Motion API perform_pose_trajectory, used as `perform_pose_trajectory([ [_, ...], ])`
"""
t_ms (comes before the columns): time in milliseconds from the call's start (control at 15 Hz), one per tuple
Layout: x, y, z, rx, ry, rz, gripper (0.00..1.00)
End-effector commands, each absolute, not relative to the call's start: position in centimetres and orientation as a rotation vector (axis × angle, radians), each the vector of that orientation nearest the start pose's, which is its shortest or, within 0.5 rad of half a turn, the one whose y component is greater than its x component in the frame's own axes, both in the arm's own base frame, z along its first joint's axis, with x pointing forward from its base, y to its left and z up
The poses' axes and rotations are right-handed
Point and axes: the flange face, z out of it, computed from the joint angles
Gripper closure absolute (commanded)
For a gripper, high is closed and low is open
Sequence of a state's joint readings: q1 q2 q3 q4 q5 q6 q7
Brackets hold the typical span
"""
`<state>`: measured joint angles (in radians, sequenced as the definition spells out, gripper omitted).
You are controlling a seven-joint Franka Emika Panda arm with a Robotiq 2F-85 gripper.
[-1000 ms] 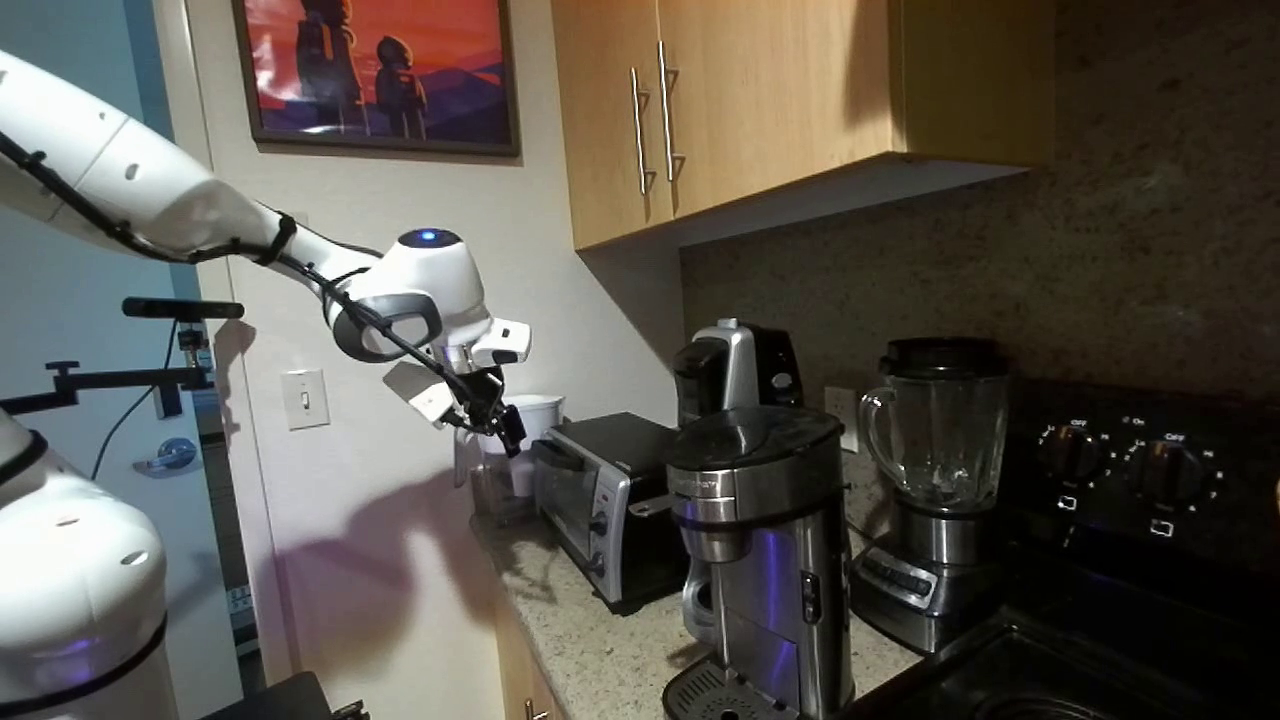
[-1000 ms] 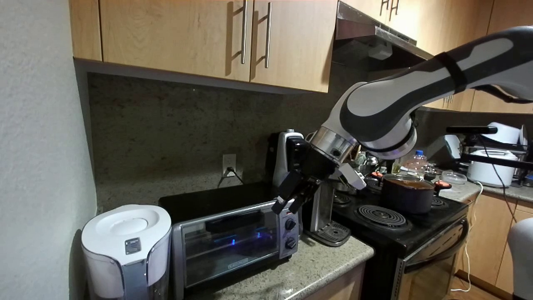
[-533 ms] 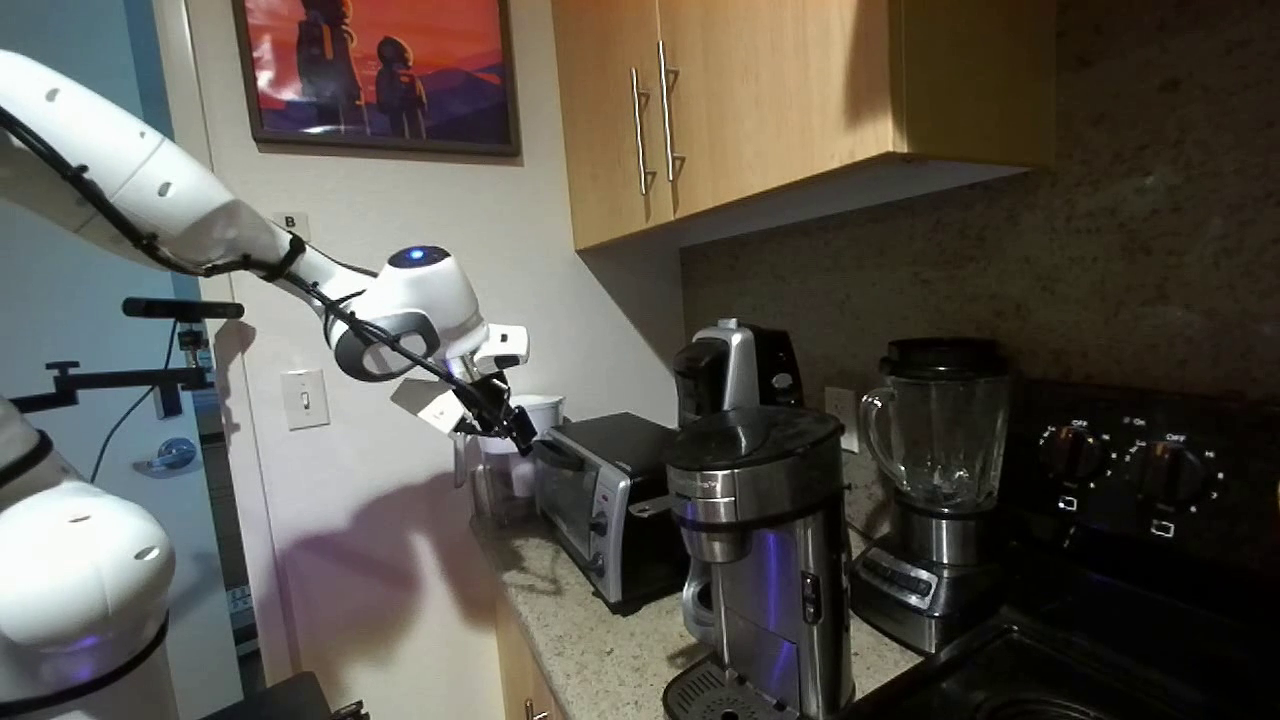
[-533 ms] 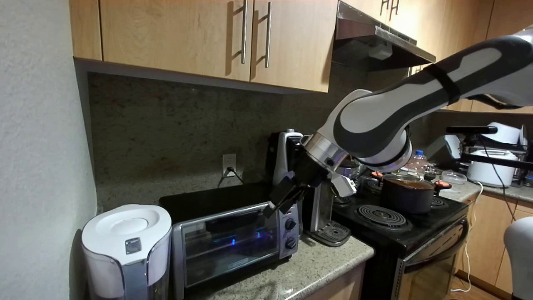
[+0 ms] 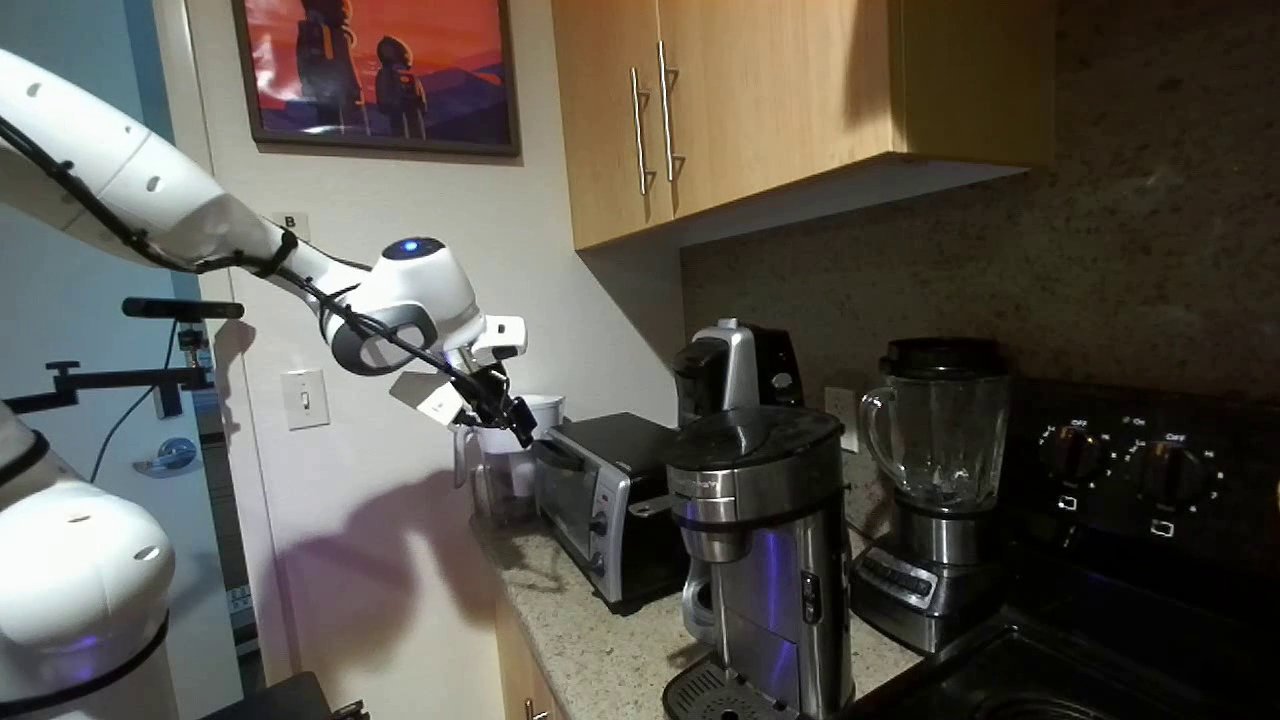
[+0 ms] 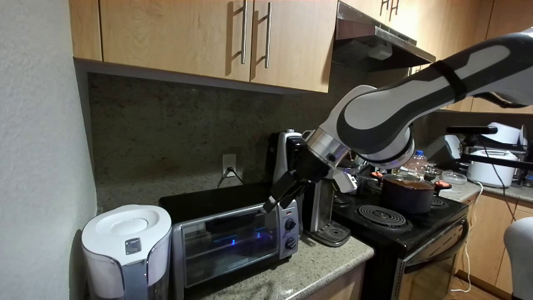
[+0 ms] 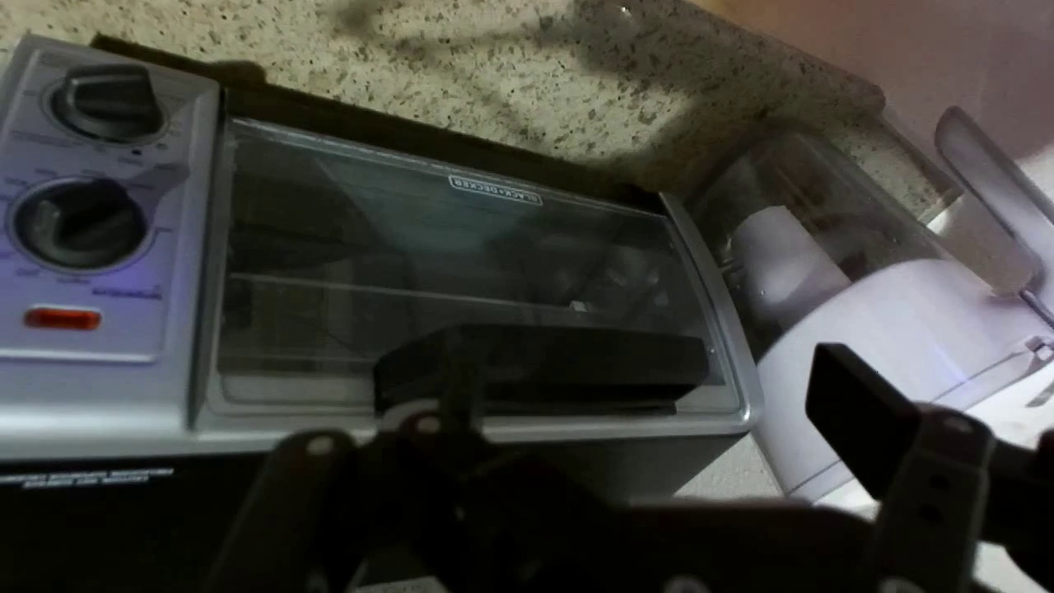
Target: Open the door of the microwave oven.
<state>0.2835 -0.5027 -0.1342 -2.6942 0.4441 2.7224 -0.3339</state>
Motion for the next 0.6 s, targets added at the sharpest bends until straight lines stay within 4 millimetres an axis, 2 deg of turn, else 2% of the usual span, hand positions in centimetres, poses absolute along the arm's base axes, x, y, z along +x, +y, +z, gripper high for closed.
perform_pose_trajectory([
  [0,39.4,5.2,46.7,-2.723,-0.191,-0.783,0.0],
  [267,39.3,6.1,49.6,-2.751,-0.229,-0.666,0.0],
  [533,40.1,3.6,54.5,-2.788,-0.118,-0.474,0.0],
])
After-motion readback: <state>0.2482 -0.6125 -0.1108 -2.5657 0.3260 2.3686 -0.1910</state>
